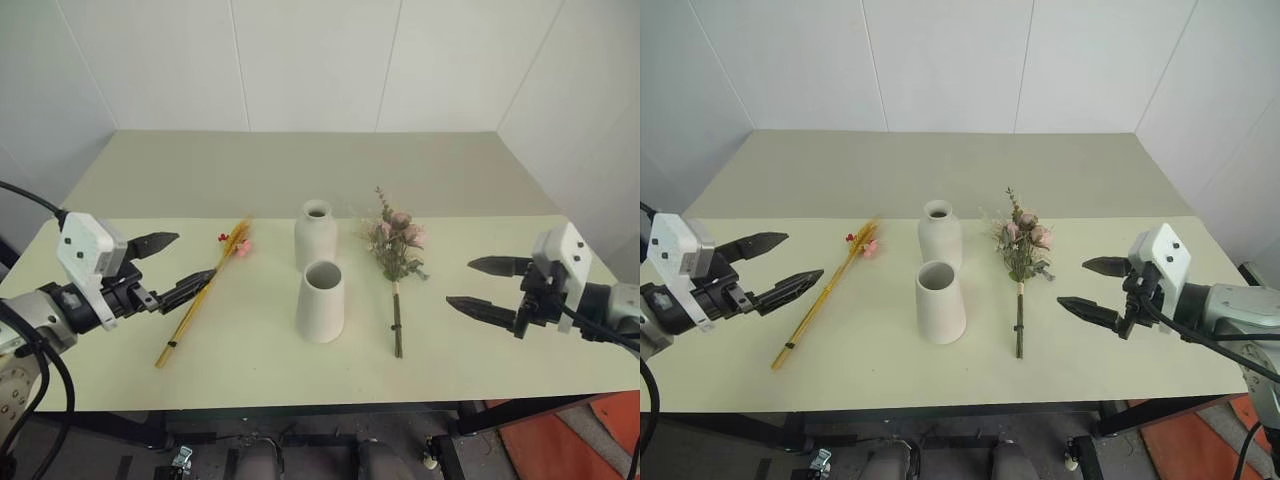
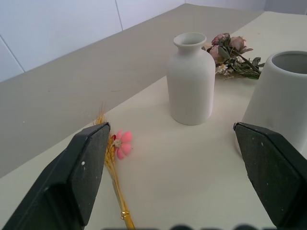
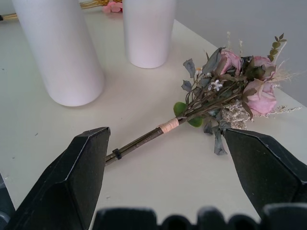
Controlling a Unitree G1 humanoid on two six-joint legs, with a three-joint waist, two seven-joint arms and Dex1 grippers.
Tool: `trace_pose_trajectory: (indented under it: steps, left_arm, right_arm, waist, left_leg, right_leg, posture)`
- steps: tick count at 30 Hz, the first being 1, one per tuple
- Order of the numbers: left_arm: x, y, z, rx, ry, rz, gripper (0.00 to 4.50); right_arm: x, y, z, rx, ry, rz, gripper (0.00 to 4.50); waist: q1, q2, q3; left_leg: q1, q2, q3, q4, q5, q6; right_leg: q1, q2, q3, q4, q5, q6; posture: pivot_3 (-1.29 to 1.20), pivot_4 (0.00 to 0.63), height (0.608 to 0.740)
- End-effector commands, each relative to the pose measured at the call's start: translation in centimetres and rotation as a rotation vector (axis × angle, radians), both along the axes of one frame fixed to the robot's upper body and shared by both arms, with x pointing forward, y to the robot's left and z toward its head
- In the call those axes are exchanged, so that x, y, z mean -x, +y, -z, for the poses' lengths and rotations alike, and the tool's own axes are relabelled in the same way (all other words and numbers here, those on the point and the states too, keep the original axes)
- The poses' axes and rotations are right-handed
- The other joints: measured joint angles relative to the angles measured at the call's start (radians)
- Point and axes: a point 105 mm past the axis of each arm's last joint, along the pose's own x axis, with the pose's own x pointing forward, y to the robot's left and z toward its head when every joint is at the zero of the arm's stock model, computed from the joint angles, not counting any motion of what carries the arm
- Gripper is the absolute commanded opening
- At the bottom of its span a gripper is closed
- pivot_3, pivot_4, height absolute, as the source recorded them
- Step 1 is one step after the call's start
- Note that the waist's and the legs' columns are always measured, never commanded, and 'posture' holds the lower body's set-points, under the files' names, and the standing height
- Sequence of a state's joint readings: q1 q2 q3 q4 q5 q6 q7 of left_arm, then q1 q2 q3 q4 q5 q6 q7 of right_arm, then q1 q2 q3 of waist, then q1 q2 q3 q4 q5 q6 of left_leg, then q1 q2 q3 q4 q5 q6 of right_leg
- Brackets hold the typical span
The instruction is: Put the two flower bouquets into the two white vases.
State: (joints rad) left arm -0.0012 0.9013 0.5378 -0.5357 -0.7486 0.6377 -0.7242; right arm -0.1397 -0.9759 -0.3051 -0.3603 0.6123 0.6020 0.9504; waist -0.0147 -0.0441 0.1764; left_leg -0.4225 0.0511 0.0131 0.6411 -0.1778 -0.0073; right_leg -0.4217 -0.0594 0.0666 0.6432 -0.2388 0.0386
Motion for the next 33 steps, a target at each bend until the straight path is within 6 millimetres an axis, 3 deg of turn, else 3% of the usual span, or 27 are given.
trace_pose_trajectory:
  steps: [1, 8, 11, 21, 33]
  left_arm:
    - [0.6, -0.3, -1.3, -0.019, -0.067, 0.023, 4.48]
    - [0.7, -0.6, -1.6, -0.005, -0.083, 0.049, 4.48]
    - [0.8, -0.8, -1.9, 0.004, -0.097, 0.076, 4.48]
    - [1.1, -2.0, -3.2, 0.019, -0.150, 0.227, 4.48]
    - [1.0, -2.1, -3.4, 0.009, -0.159, 0.247, 4.48]
  right_arm:
    - [-0.1, 0.0, -0.9, 0.009, -0.032, 0.005, 4.50]
    - [-0.2, -0.1, -0.8, 0.014, -0.015, 0.021, 4.50]
    - [-0.9, 0.0, -0.1, -0.013, 0.104, 0.095, 4.50]
    - [-5.5, 3.1, 3.4, -0.067, 0.485, 0.355, 4.50]
    - [-9.3, 6.3, 6.8, -0.022, 0.547, 0.478, 4.50]
  waist:
    - [0.000, 0.000, 0.000]
    - [0.000, 0.000, 0.000]
    - [-0.003, 0.000, 0.000]
    - [-0.007, 0.000, 0.000]
    - [-0.009, 0.000, 0.000]
  left_leg:
    - [0.000, 0.000, 0.000, 0.000, 0.000, 0.000]
    - [0.000, 0.000, 0.000, 0.000, 0.000, 0.000]
    - [0.000, 0.000, 0.000, 0.000, 0.000, 0.000]
    - [-0.001, 0.000, 0.000, 0.000, 0.000, 0.000]
    - [-0.002, 0.000, 0.000, 0.000, 0.000, 0.000]
  right_leg:
    - [0.000, 0.000, 0.000, 0.000, 0.000, 0.000]
    - [0.000, 0.000, 0.000, 0.000, 0.000, 0.000]
    - [0.000, 0.000, 0.000, 0.000, 0.000, 0.000]
    - [-0.001, 0.000, 0.001, 0.000, 0.005, -0.005]
    - [-0.002, 0.001, 0.000, 0.000, 0.005, -0.005]
  posture:
    - [0.00, 0.150, 0.740]
    - [0.00, 0.150, 0.740]
    - [0.00, 0.150, 0.740]
    - [0.00, 0.150, 0.740]
    - [0.00, 0.150, 0.740]
